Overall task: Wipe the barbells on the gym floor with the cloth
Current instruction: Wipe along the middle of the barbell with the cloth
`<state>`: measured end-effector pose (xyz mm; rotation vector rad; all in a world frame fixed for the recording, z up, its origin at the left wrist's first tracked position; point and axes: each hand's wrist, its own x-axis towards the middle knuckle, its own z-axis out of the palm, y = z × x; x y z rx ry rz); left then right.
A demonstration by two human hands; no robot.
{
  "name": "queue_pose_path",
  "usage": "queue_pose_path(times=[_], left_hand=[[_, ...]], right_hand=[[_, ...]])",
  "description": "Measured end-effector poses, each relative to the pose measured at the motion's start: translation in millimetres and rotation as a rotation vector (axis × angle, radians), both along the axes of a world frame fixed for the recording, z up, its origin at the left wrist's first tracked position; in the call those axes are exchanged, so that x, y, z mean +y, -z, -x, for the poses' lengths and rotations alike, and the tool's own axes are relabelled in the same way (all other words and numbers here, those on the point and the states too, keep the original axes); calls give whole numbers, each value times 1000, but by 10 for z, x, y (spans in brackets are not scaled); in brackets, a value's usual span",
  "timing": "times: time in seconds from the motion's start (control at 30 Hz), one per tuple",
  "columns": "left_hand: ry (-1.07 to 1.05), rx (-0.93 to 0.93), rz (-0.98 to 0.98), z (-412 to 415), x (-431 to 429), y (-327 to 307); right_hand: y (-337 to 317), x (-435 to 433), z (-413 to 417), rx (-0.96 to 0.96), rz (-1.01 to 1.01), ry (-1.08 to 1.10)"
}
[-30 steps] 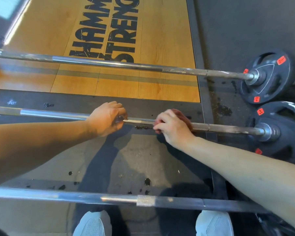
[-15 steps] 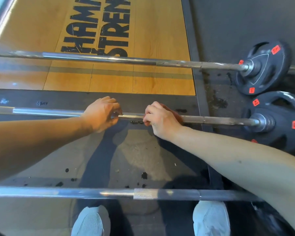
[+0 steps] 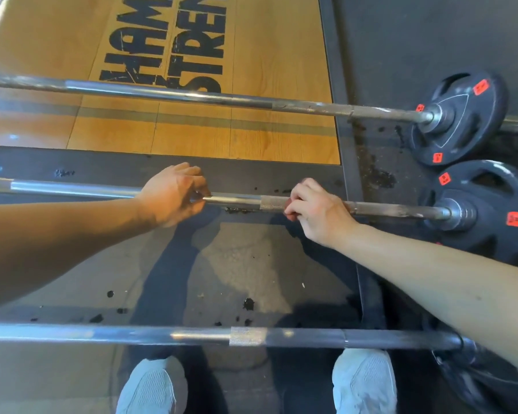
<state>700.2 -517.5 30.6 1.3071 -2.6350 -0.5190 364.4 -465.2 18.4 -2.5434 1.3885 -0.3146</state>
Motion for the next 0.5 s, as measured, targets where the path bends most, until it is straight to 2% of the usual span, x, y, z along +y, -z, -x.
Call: queue_pose_path(times=[0.17,0.3,0.4,0.5], left_hand=[[-18,7,-19,2,-26,17],[-34,-19,-42,-2,-43,20],[-26,-12,-49,12,-44,24],[-41,-17,-63,7,-61,28]], right_hand=[[33,-19,-351,-42,11,5],[-5,-28,-41,-43,17,-27],[-38,-51,-319,-42,4,2],[-17,-45,-311,-23,24,-60]])
